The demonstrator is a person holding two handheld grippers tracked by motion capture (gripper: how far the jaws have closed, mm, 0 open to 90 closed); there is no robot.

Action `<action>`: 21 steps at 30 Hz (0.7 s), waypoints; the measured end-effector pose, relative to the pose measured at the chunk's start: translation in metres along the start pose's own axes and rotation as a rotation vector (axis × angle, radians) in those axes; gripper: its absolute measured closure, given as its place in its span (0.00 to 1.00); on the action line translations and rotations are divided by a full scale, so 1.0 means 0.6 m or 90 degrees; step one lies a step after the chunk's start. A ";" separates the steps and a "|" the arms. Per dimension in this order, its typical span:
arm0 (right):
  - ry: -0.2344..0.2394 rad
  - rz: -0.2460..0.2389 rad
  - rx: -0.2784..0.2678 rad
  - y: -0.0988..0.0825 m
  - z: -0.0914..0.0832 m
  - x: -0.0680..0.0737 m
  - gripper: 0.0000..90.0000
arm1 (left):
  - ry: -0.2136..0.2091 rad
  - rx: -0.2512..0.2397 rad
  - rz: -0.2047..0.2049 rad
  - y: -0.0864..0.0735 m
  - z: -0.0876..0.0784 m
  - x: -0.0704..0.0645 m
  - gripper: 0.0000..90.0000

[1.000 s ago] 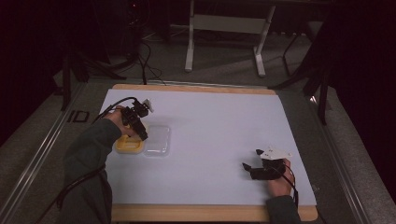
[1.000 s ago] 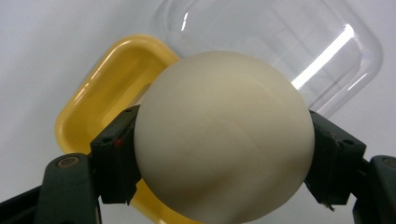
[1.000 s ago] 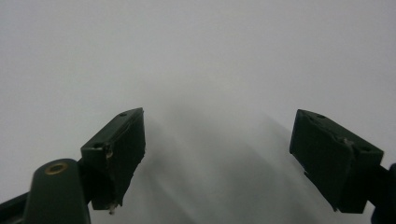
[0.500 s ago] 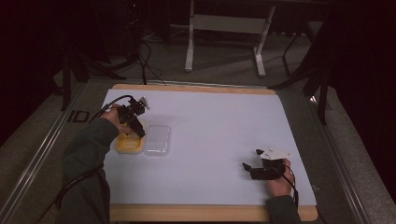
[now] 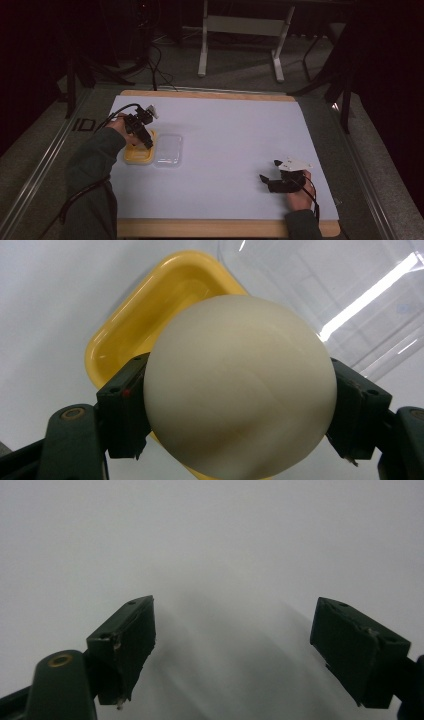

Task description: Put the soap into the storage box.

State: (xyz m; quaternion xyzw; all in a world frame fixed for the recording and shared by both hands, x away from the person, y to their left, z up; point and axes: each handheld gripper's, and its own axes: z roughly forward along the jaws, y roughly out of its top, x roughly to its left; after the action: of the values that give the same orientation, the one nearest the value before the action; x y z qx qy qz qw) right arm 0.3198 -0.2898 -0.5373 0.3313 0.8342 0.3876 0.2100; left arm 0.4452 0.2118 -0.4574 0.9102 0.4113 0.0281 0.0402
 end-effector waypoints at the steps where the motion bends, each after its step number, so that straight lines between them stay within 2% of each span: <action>1: 0.000 0.000 0.000 0.000 0.000 0.000 0.20 | -0.003 0.003 -0.003 -0.001 0.001 0.001 0.28; 6: -0.001 0.000 0.000 0.000 0.000 0.001 0.20 | -0.006 0.017 -0.014 -0.006 0.010 0.010 0.28; 17: -0.003 -0.001 0.000 0.000 0.000 0.001 0.20 | -0.014 0.024 -0.035 -0.015 0.028 0.020 0.28; 21: -0.003 -0.001 0.001 0.000 0.000 0.001 0.20 | -0.018 0.024 -0.034 -0.016 0.029 0.020 0.27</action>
State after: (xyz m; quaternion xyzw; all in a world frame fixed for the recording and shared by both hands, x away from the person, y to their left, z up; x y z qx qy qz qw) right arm 0.3195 -0.2892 -0.5374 0.3316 0.8343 0.3861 0.2119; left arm 0.4475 0.2264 -0.4756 0.8997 0.4355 0.0061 0.0298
